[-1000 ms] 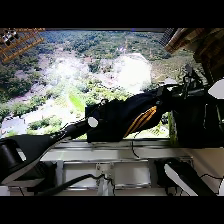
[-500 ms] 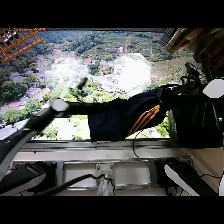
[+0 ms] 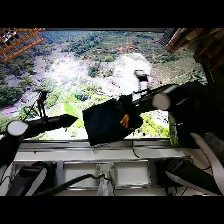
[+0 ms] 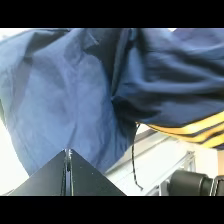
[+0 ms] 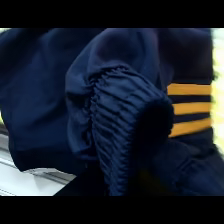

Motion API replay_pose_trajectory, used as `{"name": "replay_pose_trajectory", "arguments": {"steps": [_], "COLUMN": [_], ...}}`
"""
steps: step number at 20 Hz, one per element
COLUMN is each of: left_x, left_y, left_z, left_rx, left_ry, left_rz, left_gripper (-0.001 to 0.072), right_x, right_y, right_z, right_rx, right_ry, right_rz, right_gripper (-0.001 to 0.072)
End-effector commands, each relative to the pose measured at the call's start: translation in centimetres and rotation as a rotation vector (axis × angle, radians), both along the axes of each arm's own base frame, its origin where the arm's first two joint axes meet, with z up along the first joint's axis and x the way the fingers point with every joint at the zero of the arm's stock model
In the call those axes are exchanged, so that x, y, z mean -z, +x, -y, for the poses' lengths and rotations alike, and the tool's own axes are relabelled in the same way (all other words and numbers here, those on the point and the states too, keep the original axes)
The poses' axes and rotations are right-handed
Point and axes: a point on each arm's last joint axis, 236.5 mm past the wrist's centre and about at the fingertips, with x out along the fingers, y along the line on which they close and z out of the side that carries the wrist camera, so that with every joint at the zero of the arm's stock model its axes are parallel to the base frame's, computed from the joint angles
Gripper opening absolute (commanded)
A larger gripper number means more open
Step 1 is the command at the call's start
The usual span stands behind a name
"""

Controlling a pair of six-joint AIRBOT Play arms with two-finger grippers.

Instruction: Fold the clothes and pants, and hang the long-sleeved shirts on hangers.

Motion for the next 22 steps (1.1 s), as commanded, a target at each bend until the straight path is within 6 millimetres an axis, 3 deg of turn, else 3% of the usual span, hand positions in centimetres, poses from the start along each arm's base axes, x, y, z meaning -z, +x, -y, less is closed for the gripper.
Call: {"name": "replay_pose_trajectory", "arguments": {"steps": [1,4,6,8,10,13,14,15,18,20,22], "left_x": [1.1,2.4,2.4,2.4,3.2,3.5,3.5,3.5,3.3,3.1,2.9], "left_y": [-1.8,-2.3,-1.9,-1.2,-0.9,-0.9,-0.9,-0.9,-0.9,-0.9,-0.9], "left_z": [-3.0,-4.6,-4.9,-5.7,-7.4,-8.2,-8.2,-8.1,-7.9,-7.5,-7.0], "left_rx": [-0.106,-0.148,-0.179,-0.227,-0.299,-0.325,-0.325,-0.325,-0.325,-0.326,-0.327], "left_ry": [0.093,0.164,0.162,0.174,0.222,0.246,0.246,0.245,0.230,0.206,0.181], "left_rz": [-0.036,-0.085,-0.086,-0.079,-0.105,-0.115,-0.116,-0.115,-0.115,-0.120,-0.124], "left_gripper": [0.0006,0.0006,0.0006,0.0006,0.0007,0.0007,0.0007,0.0007,0.0008,0.0008,0.0008], "right_x": [2.6,4.5,4.8,4.3,3.3,1.3,0.6,-0.5,-3.7,-3.8,-2.5], "right_y": [-1.3,-2.1,-1.7,-1.8,-3.5,-7.1,-6.8,-5.0,3.5,8.9,11.9], "right_z": [-5.6,-8.3,-10.8,-13.0,-14.3,-14.4,-13.5,-11.8,-4.1,2.8,7.2], "right_rx": [-0.124,-0.201,-0.229,-0.254,-0.294,-0.428,-0.449,-0.444,-0.275,-0.076,0.028], "right_ry": [-0.026,-0.066,-0.040,-0.007,0.023,0.039,0.013,-0.043,-0.200,-0.231,-0.151], "right_rz": [0.062,0.068,0.104,0.120,0.095,0.023,0.056,0.138,0.341,0.326,0.261], "right_gripper": [0.0037,0.0043,0.0092,0.0248,0.0564,0.0577,0.0565,0.0560,0.0559,0.0560,0.0560]}}
